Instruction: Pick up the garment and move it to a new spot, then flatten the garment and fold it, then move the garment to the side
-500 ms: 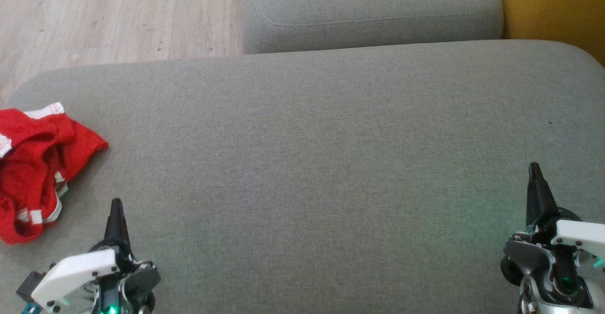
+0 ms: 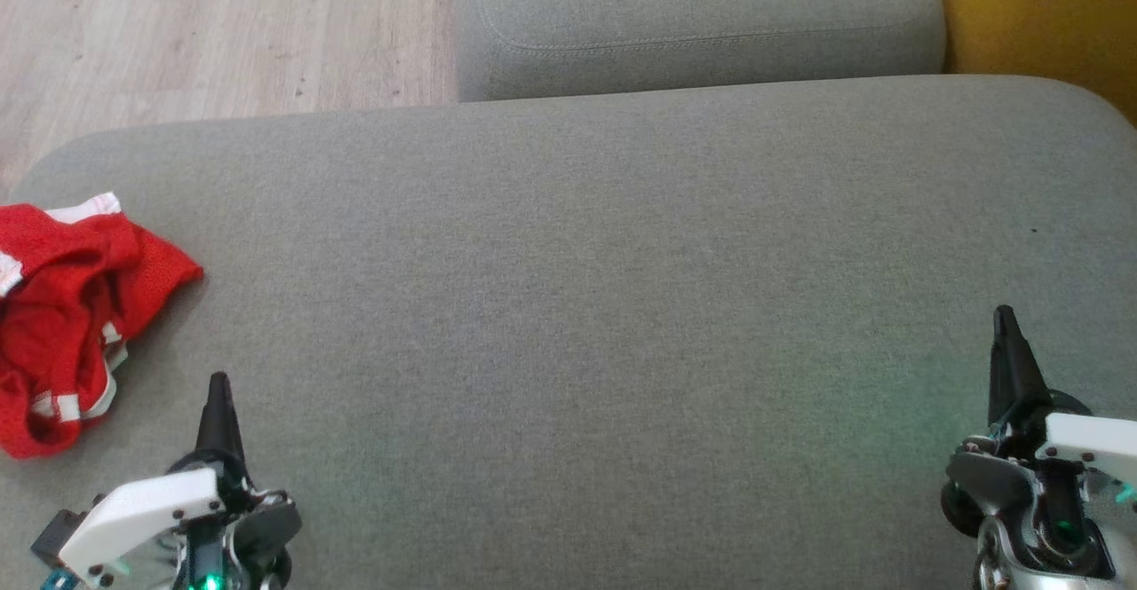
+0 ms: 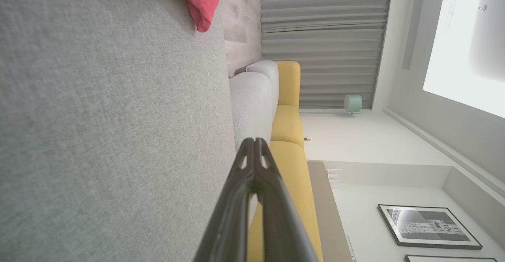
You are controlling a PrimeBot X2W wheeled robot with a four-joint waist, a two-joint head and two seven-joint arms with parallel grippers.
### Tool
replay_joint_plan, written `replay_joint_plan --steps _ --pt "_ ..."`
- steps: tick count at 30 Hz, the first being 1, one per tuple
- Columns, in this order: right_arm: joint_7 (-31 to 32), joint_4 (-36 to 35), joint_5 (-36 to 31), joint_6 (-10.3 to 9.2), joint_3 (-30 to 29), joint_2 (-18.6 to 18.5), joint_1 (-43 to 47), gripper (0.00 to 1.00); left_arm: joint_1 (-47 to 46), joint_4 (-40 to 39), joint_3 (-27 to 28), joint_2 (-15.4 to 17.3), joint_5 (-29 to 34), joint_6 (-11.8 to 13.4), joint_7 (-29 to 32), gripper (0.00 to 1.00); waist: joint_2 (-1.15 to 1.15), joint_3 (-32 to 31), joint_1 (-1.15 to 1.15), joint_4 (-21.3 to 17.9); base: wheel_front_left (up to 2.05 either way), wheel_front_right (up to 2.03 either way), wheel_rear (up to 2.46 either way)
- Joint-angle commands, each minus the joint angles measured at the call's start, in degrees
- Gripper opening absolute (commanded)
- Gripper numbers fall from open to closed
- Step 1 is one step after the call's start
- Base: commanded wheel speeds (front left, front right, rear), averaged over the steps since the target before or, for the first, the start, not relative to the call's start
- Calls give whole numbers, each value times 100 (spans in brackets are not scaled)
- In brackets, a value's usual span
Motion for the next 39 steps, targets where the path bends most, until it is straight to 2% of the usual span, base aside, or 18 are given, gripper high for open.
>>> replay_joint_plan --steps 1,30,31,39 --pt "32 -222 41 -3 118 -30 -116 0 -170 -218 224 29 -33 -37 21 0 0 0 0 0 0 0 0" --pt "32 -222 41 -3 118 -30 -116 0 -170 -218 224 29 -33 -37 21 0 0 0 0 0 0 0 0" --pt "-1 22 -2 0 1 2 0 100 2 22 -6 -1 1 5 -2 100 0 0 0 0 0 0 0" --pt "-50 208 -64 0 44 -3 45 100 73 232 -59 3 80 5 -77 100 0 4 0 -1 0 0 0"
